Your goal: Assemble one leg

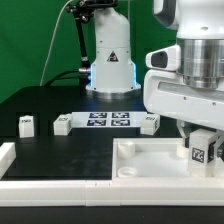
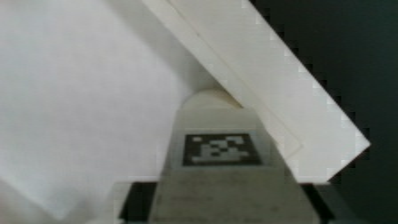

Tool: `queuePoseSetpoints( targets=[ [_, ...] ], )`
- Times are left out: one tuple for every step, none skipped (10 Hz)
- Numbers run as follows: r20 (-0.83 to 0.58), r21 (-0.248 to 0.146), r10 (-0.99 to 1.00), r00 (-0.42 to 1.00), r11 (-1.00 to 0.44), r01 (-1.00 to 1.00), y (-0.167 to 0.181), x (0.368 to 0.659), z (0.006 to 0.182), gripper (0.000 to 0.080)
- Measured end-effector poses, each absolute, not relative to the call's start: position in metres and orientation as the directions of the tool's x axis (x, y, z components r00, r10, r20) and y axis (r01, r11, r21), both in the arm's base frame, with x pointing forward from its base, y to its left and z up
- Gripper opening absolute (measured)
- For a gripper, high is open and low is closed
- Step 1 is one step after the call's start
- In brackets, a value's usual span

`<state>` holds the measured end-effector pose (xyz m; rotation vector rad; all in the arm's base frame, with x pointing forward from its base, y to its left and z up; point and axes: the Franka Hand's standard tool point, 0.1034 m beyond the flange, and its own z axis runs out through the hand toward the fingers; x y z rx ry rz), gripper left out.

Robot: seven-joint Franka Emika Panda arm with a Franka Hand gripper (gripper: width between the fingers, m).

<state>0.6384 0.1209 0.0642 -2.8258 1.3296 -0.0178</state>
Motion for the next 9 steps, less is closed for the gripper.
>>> queuePoseSetpoints(
  targets=[
    [0.001,-0.022,-0.822,0.57,-0.57,-0.821,0.1209,0.6384,0.0643,0.0291],
    [0.001,-0.022,-0.844,0.536,-0.536,-0.844,0.1208,0.6384,0.0643,0.0291],
    [0.001,-0.022,-0.844,0.537,-0.537,-0.844,0.1212,0.6385,0.0642,0.036],
    [0.001,-0.022,-0.833,0.553,-0.553,-0.833,0.1213,0.6385,0.0641,0.036],
    [0.002,-0.023,-0.818,0.575,-0.575,-0.818,0.1215,0.6385,0.0642,0.0545],
    [0.003,-0.024,-0.811,0.586,-0.585,-0.81,0.122,0.6387,0.0643,0.0617],
    [0.007,-0.024,-0.732,0.681,-0.681,-0.732,0.122,0.639,0.0645,0.0617],
    [0.01,-0.023,-0.656,0.755,-0.755,-0.655,0.1228,0.6389,0.0645,0.0643],
    [0.011,-0.023,-0.605,0.796,-0.796,-0.605,0.124,0.6386,0.0644,0.0648]
  ],
)
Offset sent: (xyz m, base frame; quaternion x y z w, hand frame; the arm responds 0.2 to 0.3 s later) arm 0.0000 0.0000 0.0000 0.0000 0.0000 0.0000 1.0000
